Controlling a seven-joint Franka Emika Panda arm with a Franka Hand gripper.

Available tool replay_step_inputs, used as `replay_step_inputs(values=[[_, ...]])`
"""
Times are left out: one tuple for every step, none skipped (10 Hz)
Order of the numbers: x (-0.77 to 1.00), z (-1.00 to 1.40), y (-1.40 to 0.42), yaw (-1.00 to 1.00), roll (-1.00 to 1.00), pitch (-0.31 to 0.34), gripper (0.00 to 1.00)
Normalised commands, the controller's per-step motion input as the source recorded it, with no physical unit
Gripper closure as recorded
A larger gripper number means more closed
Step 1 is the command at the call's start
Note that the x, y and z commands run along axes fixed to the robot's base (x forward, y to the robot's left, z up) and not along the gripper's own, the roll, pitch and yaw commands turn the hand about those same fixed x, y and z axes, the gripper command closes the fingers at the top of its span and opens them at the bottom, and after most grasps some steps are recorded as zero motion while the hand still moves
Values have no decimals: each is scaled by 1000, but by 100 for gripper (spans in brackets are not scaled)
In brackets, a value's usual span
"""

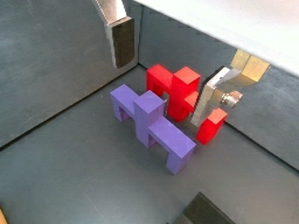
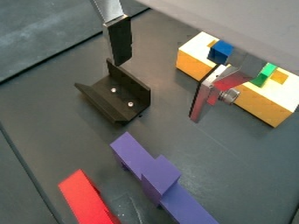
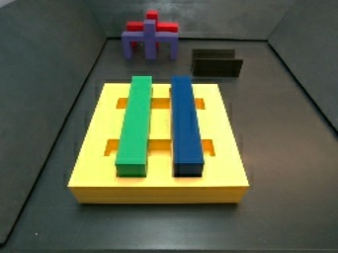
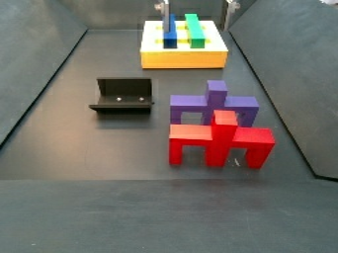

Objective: Pick up the purple object. Move up. Move to above the board. Insert the purple object.
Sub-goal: Pick up the purple object.

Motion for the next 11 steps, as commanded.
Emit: replay_step_inputs(values=[[-197, -177, 169, -17, -20, -27, 0], [-286, -880, 240, -160, -94, -123, 0], [-289, -986, 337, -97, -54, -90, 0], [-237, -1000, 366, -26, -56, -76, 0], [-160, -1000, 223, -66, -60, -61, 0], [-54, -1000, 91, -134, -54, -26, 0], [0, -960, 51, -189, -21, 0, 0], [-66, -811, 9, -226, 0, 0, 0], [-97, -643, 114, -123, 7, 0, 0], [-86, -363, 126, 0, 0, 0, 0], [-14, -160, 0, 14, 0, -6, 0]])
